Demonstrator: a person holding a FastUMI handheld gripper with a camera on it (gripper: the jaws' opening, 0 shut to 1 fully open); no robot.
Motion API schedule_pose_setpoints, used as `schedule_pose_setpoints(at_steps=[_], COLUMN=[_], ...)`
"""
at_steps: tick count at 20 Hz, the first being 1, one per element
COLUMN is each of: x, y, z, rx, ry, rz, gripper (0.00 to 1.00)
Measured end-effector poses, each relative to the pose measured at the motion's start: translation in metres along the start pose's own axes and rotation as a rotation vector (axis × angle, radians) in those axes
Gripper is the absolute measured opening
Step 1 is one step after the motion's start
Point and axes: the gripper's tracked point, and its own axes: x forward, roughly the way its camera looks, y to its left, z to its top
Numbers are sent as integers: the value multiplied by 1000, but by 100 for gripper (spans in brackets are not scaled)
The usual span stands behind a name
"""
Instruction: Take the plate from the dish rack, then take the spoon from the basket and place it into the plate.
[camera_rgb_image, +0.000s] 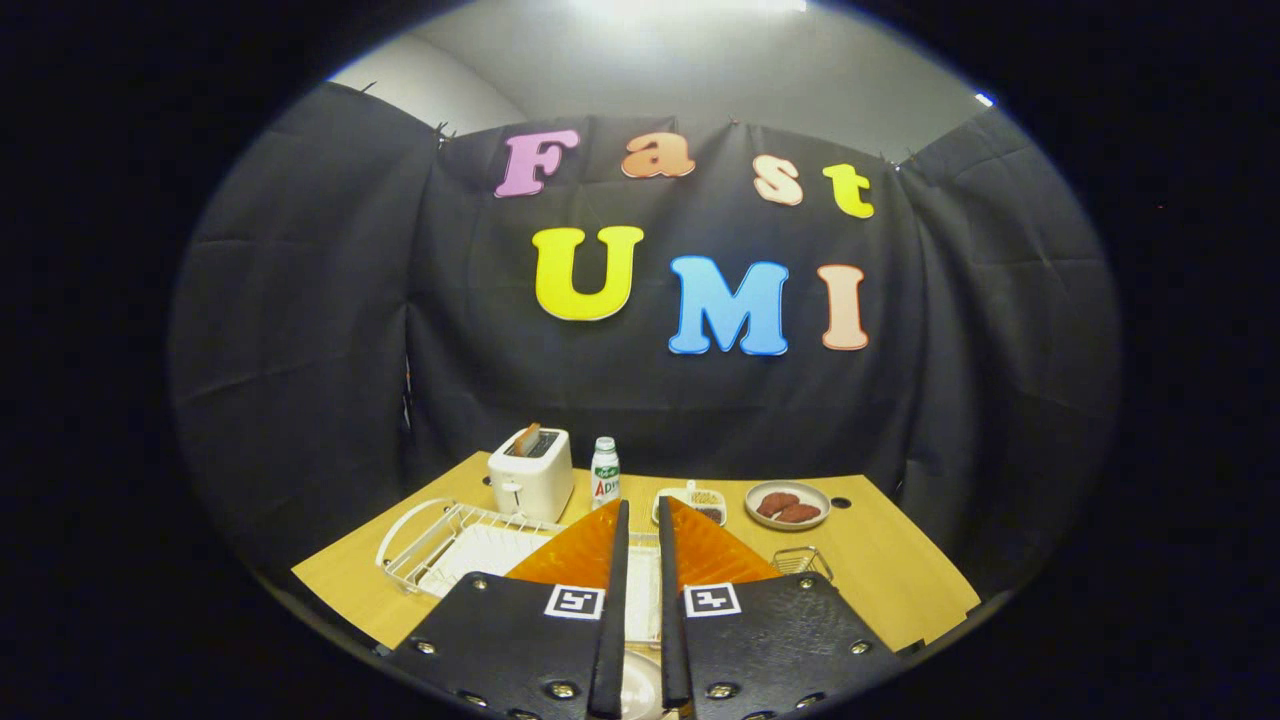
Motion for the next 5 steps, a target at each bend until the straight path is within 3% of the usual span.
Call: schedule_pose_setpoints(at_steps=[2, 5], x=[1, 2], y=[-17, -35], z=[18, 37], rx=[13, 49], ry=[-33, -82], rz=[-48, -76], gripper=[36, 37])
